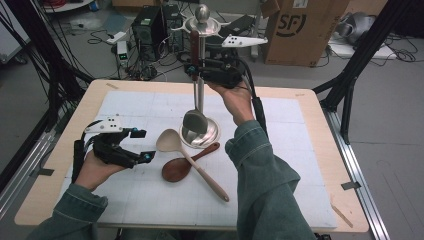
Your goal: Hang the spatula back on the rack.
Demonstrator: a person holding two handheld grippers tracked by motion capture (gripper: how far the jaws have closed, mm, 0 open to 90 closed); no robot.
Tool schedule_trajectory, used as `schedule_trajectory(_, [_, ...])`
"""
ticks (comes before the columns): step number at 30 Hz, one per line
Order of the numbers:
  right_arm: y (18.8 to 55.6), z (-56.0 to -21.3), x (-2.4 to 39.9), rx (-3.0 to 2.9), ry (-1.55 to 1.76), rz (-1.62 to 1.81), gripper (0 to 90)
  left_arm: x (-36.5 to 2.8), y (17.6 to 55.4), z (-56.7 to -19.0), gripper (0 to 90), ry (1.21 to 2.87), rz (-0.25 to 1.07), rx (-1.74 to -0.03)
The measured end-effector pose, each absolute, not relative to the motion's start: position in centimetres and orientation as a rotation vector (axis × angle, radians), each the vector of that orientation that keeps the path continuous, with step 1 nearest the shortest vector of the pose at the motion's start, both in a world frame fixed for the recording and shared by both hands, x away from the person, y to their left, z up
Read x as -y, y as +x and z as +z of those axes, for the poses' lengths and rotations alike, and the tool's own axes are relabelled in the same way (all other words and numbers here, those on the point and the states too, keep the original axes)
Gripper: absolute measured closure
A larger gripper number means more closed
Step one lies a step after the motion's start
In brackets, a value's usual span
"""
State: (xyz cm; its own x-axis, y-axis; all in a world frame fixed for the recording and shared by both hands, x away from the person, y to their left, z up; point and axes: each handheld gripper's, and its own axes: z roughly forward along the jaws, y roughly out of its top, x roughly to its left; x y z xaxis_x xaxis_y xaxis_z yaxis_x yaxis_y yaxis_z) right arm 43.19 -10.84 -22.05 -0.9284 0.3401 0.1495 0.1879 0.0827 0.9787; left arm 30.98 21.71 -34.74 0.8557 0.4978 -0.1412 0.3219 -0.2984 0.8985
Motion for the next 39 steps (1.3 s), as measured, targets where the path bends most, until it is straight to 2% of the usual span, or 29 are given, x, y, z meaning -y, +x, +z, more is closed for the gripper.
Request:
schedule_trajectory(6, [43.2, -22.0, 11.0, -2.221, 0.552, 1.964, 68.5, -21.7, 31.0, -34.8, 15.1, 1.917, 0.201, -0.613])
schedule_trajectory(14, [42.8, -21.7, 11.4, -2.211, 0.560, 1.957, 61.3, -21.6, 31.0, -34.8, 14.7, 1.921, 0.197, -0.608])
schedule_trajectory(25, [42.1, -21.7, 12.9, -2.194, 0.565, 1.975, 56.5, -21.7, 31.0, -34.8, 14.0, 1.930, 0.201, -0.610])
schedule_trajectory(39, [40.9, -21.0, 15.1, -2.157, 0.567, 1.978, 59.0, -21.8, 31.1, -34.9, 13.4, 1.934, 0.209, -0.613])
